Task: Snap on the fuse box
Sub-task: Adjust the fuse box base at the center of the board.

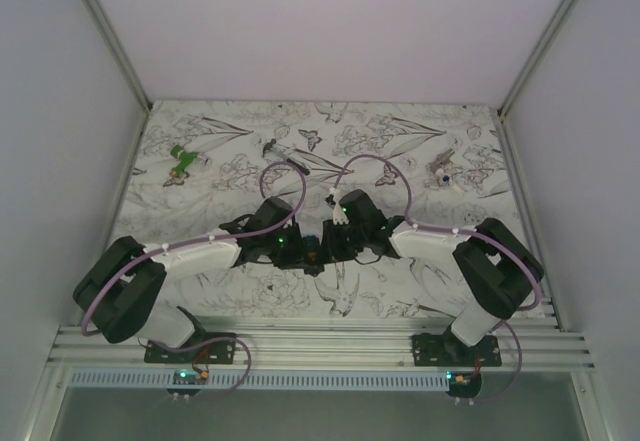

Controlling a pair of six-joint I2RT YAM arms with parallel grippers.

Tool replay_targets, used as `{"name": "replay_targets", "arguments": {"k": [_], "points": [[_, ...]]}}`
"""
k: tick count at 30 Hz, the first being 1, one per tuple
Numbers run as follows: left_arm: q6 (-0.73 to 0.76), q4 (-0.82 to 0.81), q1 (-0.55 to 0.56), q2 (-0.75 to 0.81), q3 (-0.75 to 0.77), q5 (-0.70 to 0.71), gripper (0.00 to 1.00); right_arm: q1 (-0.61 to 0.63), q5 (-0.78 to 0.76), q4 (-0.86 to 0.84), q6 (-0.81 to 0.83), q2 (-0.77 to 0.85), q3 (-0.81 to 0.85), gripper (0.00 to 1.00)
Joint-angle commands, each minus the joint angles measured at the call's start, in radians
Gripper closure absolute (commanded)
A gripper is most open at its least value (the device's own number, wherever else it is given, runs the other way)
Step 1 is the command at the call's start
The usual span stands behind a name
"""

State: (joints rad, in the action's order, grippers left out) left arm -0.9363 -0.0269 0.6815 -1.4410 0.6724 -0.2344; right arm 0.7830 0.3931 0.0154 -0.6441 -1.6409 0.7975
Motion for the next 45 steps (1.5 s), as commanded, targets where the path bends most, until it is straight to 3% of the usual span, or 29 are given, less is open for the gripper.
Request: {"name": "replay_targets", "arguments": {"k": [1,15,21,28,33,45], "points": [[-0.016,0.01,0.01,-0.043,-0.012,0.017,0.8,0.02,-0.013,0.069,0.028,-0.058,0.037,0.78],[-0.077,0.011,-0.023,-0.104,-0.06,0.051,0.88,0.077,-0.069,0.2,0.076,-0.132,0.107,0.81],[-0.079,0.016,-0.031,-0.085,-0.076,0.055,0.88,0.078,-0.081,0.173,0.081,-0.065,0.098,0.81],[-0.074,0.046,-0.037,-0.005,-0.095,0.053,0.82,0.062,-0.077,0.126,0.058,0.034,0.085,0.76],[-0.073,0.052,-0.037,0.077,-0.099,0.052,0.73,0.014,-0.03,0.067,0.025,0.113,0.044,0.71],[-0.07,0.056,-0.037,0.079,-0.05,0.02,0.64,-0.006,0.055,-0.02,-0.001,0.023,0.025,0.68]]}}
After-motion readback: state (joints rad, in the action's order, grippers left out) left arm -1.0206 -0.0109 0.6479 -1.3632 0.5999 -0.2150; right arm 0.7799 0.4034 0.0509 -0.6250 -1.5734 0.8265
